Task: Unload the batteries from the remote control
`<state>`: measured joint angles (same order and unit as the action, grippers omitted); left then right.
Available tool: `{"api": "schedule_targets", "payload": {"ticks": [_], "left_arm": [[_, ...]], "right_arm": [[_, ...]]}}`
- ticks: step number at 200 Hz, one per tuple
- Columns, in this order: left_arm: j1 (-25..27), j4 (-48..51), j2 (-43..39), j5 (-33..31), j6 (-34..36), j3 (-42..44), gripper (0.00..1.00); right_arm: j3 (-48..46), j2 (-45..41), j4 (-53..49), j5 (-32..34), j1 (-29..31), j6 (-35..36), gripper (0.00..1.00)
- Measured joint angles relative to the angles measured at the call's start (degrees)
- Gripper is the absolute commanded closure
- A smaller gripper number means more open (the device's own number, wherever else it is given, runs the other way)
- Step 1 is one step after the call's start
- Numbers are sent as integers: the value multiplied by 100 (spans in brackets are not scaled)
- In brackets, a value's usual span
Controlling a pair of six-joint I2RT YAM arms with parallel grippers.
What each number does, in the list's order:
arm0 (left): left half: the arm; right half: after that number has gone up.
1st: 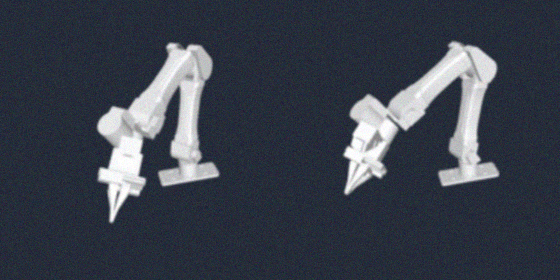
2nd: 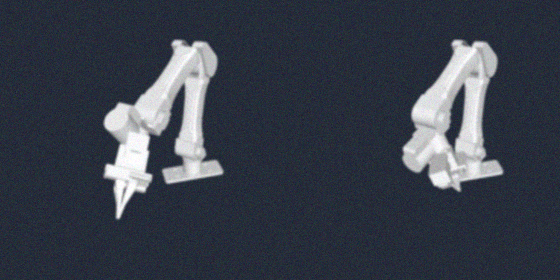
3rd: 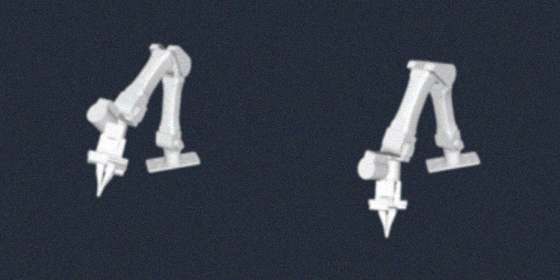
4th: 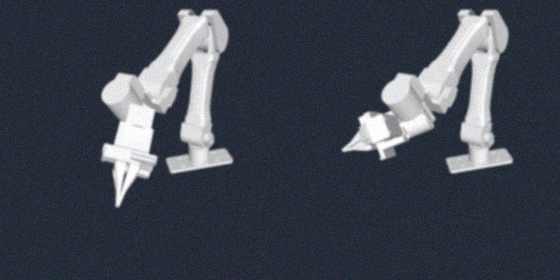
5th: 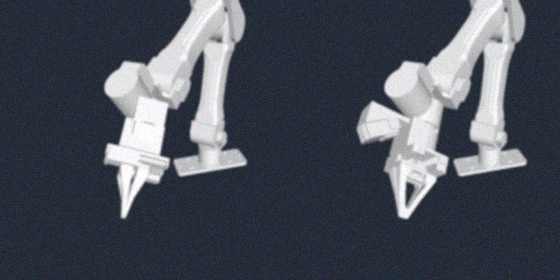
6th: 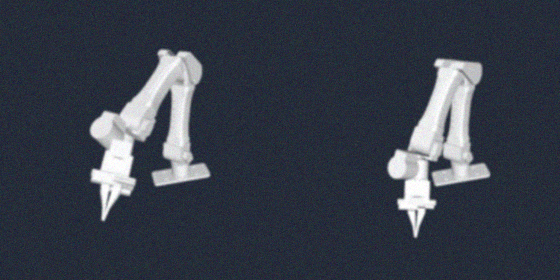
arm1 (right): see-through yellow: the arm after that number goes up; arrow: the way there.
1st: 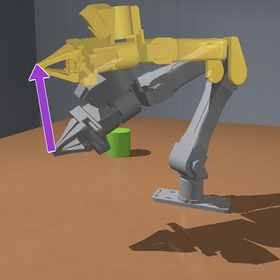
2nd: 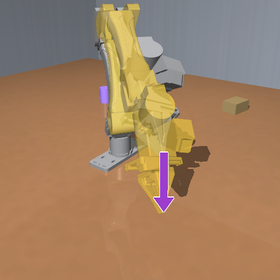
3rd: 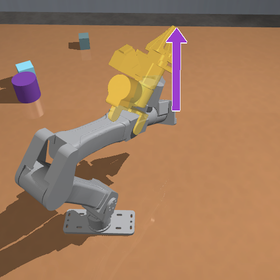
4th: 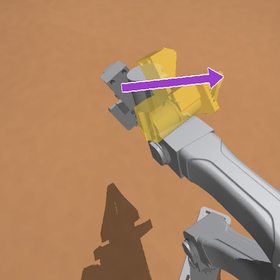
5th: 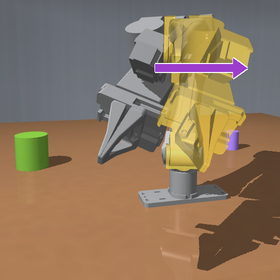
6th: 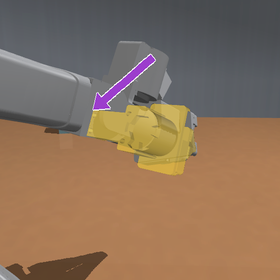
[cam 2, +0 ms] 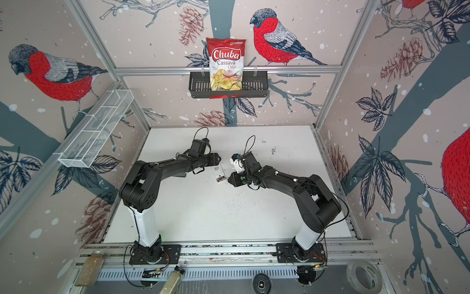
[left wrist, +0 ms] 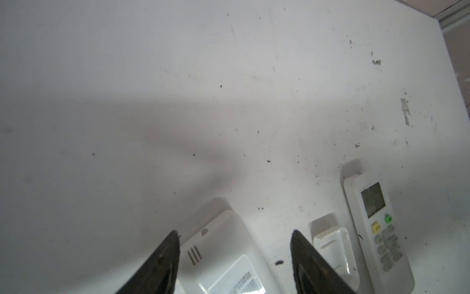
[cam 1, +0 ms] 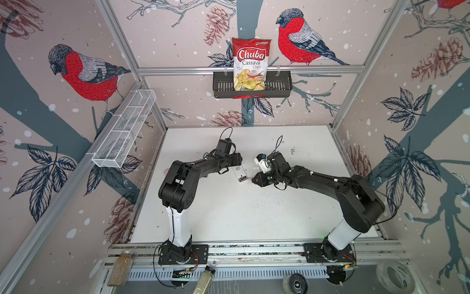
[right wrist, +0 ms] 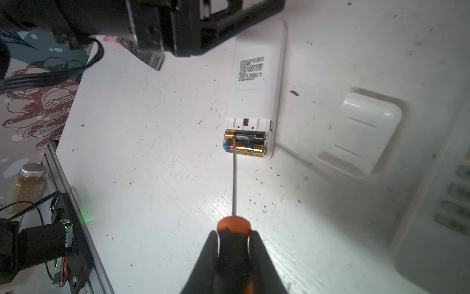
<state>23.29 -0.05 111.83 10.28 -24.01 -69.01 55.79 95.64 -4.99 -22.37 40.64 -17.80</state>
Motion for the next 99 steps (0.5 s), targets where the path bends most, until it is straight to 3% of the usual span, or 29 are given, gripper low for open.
{"api": "schedule_targets", "payload": {"ticks": [99], "left_arm": [[48, 177, 109, -186, 70, -22, 51]], "right_arm": [[275, 245, -321, 262, 57, 63, 90]]}}
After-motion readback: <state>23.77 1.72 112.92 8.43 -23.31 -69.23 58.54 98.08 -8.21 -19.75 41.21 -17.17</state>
